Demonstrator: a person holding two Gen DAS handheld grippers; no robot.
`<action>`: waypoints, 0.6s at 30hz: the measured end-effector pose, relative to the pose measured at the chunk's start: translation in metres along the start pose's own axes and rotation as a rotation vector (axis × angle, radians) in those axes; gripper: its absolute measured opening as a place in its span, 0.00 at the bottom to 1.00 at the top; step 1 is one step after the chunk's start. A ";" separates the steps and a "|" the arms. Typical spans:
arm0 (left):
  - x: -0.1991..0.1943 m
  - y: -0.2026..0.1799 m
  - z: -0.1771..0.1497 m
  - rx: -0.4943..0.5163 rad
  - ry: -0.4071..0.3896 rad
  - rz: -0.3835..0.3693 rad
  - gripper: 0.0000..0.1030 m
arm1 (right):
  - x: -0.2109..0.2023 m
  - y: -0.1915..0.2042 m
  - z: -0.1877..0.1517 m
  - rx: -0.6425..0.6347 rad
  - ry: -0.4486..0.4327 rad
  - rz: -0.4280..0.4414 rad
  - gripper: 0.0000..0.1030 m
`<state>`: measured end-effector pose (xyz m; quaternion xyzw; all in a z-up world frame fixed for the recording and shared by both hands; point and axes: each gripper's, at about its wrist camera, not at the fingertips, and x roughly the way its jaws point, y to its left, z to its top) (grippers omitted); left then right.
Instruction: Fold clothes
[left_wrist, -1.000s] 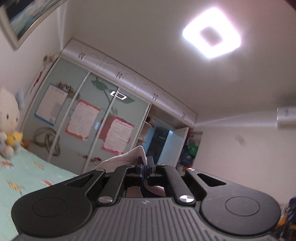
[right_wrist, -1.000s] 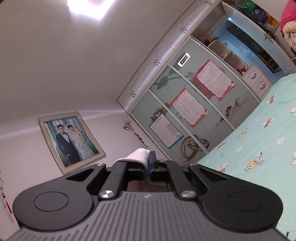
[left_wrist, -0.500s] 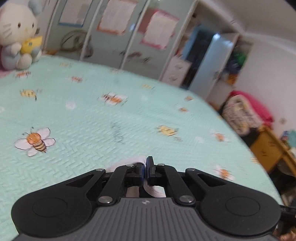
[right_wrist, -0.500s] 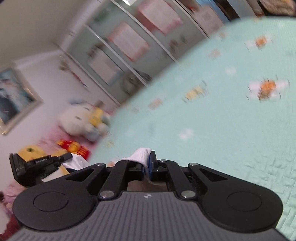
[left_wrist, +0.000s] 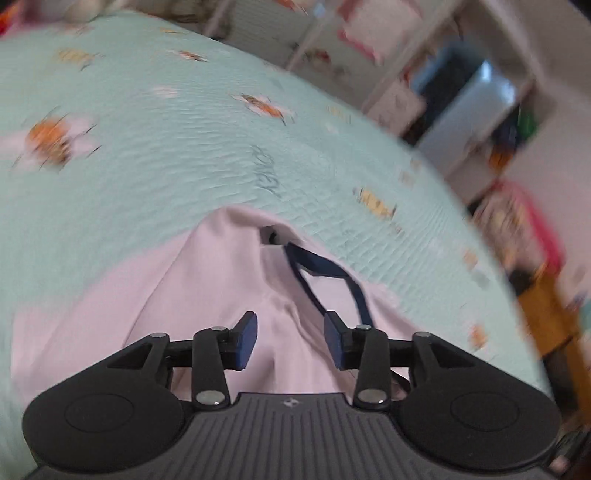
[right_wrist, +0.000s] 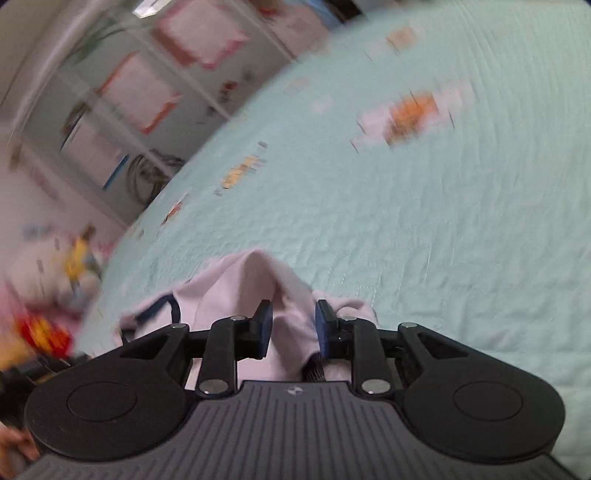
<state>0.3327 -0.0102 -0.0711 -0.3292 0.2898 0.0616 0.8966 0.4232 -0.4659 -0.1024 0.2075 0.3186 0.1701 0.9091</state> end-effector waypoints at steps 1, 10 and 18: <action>-0.015 0.009 -0.012 -0.018 -0.033 0.012 0.56 | -0.008 0.016 -0.001 -0.117 -0.034 -0.018 0.32; -0.039 0.052 -0.090 -0.057 -0.229 0.139 0.63 | 0.034 0.141 -0.020 -0.824 0.064 0.137 0.57; -0.020 0.051 -0.100 0.002 -0.294 0.114 0.79 | 0.101 0.163 -0.044 -0.971 0.223 0.100 0.65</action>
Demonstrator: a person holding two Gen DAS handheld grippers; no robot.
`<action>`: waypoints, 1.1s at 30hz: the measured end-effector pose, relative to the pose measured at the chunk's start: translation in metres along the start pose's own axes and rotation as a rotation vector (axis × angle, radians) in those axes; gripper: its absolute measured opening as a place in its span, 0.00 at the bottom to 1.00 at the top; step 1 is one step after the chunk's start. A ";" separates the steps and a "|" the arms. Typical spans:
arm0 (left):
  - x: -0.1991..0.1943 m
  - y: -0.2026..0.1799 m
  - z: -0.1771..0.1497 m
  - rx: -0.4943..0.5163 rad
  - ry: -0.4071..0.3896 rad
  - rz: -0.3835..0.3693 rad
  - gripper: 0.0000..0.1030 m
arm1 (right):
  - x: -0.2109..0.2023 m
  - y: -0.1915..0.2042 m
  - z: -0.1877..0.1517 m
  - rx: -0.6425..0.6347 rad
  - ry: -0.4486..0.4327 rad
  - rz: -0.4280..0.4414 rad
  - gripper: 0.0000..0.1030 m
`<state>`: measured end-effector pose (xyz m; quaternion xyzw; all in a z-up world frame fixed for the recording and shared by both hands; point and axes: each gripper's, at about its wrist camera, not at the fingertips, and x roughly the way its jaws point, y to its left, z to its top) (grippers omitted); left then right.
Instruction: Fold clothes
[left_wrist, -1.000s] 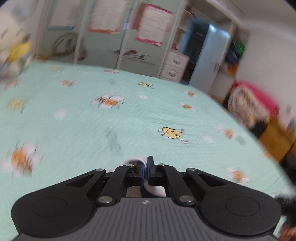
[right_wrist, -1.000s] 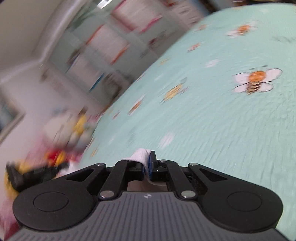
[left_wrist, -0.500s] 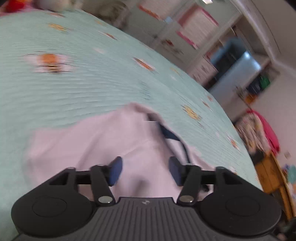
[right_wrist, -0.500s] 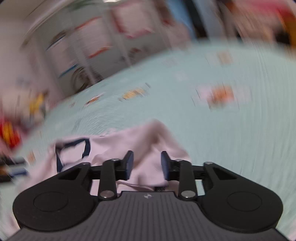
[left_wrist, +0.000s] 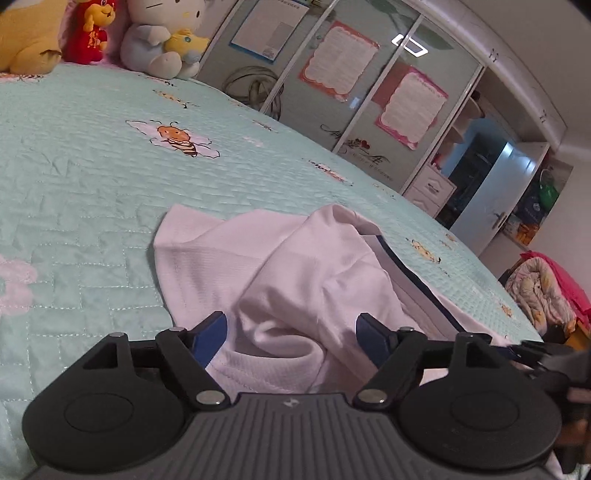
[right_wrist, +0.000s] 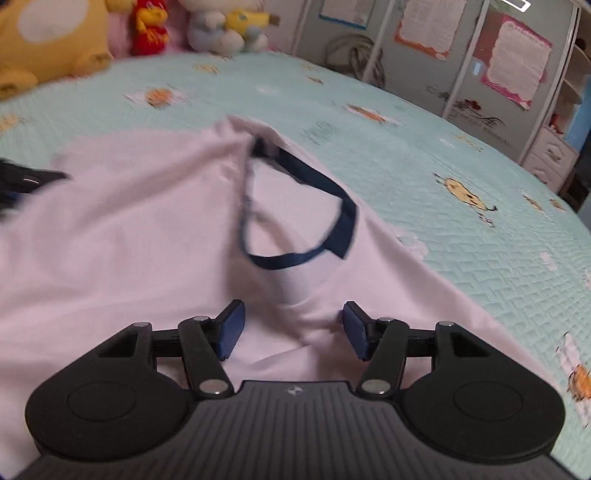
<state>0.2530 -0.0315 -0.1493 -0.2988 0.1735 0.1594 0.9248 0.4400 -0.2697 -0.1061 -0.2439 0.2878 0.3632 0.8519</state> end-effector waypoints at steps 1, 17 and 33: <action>0.002 0.001 0.000 -0.001 0.003 -0.003 0.80 | 0.008 -0.009 0.004 0.037 0.002 -0.005 0.65; 0.122 -0.054 0.046 0.282 0.078 0.042 0.11 | 0.073 -0.043 0.043 0.101 -0.039 -0.181 0.04; 0.175 -0.006 0.069 0.012 0.006 -0.012 0.29 | 0.135 -0.189 0.062 0.819 -0.052 -0.037 0.57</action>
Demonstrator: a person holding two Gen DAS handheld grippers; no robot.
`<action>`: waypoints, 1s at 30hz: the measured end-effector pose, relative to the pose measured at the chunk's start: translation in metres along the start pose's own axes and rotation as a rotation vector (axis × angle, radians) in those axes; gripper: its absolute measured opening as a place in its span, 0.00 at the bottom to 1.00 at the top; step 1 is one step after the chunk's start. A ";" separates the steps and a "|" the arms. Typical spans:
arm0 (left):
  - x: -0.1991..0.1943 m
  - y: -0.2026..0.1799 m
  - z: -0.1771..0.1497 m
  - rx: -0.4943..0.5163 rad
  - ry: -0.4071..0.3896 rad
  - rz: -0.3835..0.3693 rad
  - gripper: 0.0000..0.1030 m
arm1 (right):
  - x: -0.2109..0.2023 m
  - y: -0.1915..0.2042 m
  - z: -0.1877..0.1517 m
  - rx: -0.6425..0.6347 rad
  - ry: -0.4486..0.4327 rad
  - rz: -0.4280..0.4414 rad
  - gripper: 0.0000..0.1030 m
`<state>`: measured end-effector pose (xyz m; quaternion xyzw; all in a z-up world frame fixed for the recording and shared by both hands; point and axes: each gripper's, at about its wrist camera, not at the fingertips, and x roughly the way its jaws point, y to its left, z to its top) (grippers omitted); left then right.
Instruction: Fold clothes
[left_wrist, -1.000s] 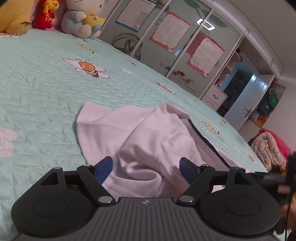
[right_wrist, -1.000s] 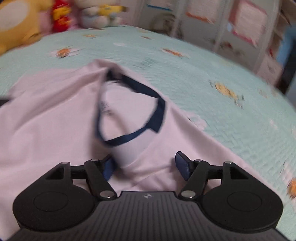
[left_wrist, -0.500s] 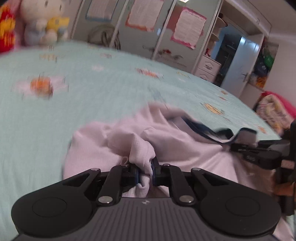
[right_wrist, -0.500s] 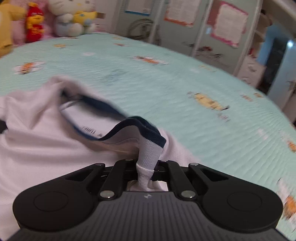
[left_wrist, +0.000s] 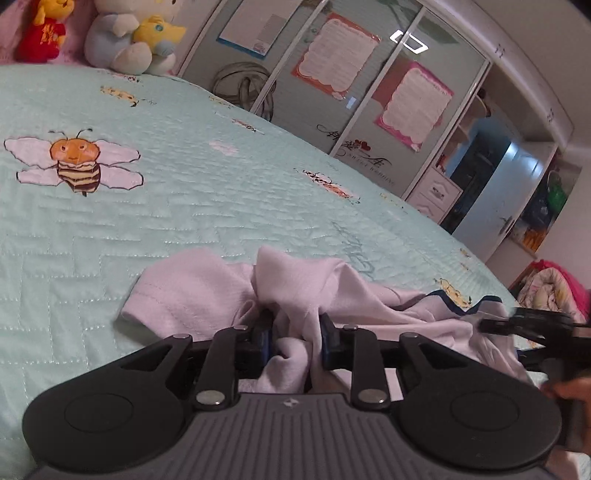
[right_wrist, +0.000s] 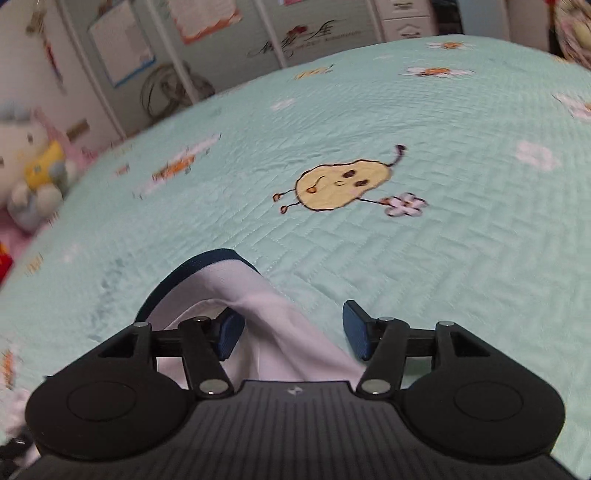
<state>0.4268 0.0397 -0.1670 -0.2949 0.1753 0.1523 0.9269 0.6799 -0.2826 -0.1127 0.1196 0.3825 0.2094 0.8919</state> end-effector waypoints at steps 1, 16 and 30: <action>-0.001 0.000 0.000 -0.005 0.002 -0.002 0.29 | -0.012 -0.004 -0.004 0.027 -0.007 0.008 0.57; -0.172 0.029 -0.022 -0.145 0.119 0.024 0.57 | -0.327 -0.038 -0.236 0.028 -0.030 0.196 0.58; -0.241 -0.038 -0.115 -0.002 0.332 -0.140 0.63 | -0.345 0.089 -0.381 -0.655 -0.061 0.057 0.50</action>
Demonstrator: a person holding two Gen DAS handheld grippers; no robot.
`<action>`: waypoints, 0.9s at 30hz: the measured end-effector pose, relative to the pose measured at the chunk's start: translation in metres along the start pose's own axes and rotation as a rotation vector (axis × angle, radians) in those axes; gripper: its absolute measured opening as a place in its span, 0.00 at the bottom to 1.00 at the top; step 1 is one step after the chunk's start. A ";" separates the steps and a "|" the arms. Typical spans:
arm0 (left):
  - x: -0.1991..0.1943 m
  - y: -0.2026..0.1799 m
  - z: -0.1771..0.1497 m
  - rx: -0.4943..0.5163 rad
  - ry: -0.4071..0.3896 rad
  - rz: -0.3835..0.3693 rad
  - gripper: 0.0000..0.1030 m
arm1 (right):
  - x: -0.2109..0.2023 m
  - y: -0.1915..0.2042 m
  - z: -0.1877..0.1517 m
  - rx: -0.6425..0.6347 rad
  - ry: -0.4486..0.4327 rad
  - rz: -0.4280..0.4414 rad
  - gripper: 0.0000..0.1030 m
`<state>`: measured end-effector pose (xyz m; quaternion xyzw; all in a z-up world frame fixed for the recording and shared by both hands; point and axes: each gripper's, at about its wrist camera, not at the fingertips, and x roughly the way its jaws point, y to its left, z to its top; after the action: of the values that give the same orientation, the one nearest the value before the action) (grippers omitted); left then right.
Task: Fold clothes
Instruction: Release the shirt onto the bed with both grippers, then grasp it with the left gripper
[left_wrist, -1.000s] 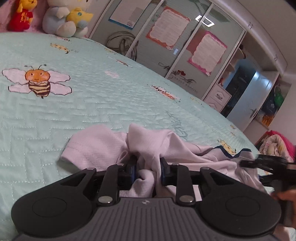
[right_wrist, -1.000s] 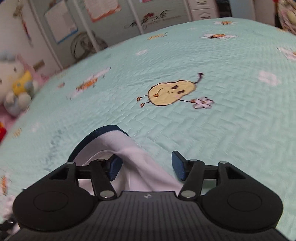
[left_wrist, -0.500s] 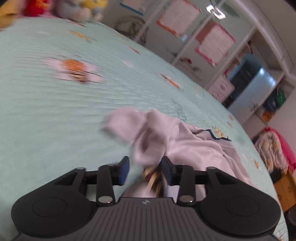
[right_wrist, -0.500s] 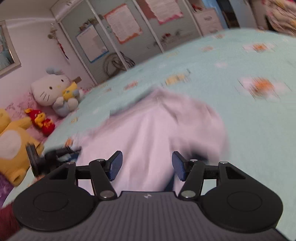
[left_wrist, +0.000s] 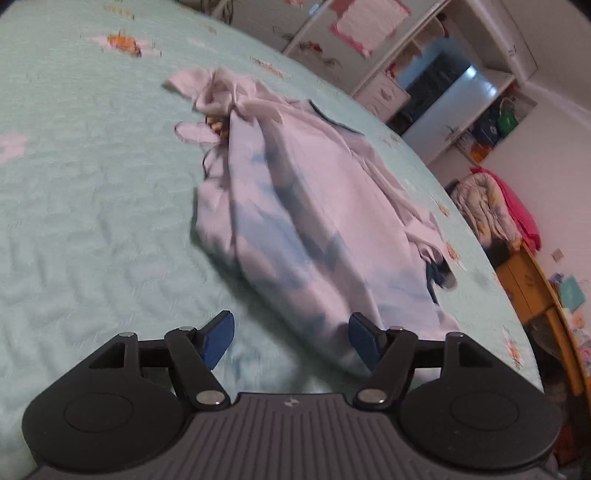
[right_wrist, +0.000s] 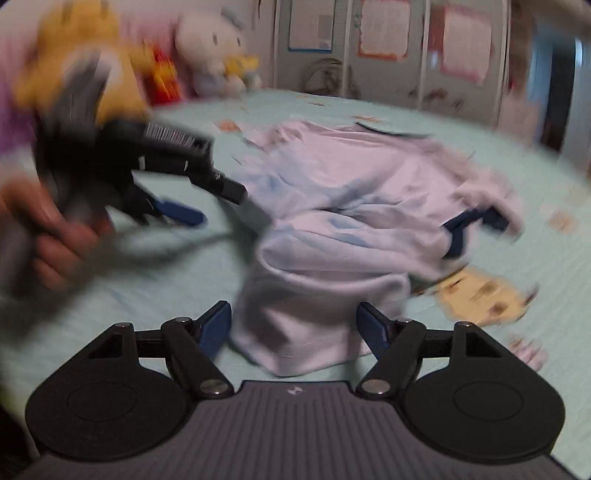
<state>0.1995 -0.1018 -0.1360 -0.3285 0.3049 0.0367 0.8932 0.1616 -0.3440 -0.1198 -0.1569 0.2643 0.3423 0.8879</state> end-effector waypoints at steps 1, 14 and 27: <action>0.006 0.001 0.008 -0.005 0.009 -0.003 0.54 | 0.004 -0.006 0.001 0.014 0.001 0.011 0.33; 0.048 -0.005 0.132 -0.048 -0.097 0.078 0.60 | 0.027 -0.243 0.017 1.117 -0.190 0.041 0.13; -0.012 -0.042 0.003 0.348 -0.136 0.075 0.61 | 0.007 -0.182 -0.050 0.950 -0.223 0.045 0.54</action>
<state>0.2024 -0.1314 -0.1037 -0.1541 0.2574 0.0386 0.9531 0.2731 -0.4936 -0.1469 0.3090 0.2977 0.2176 0.8767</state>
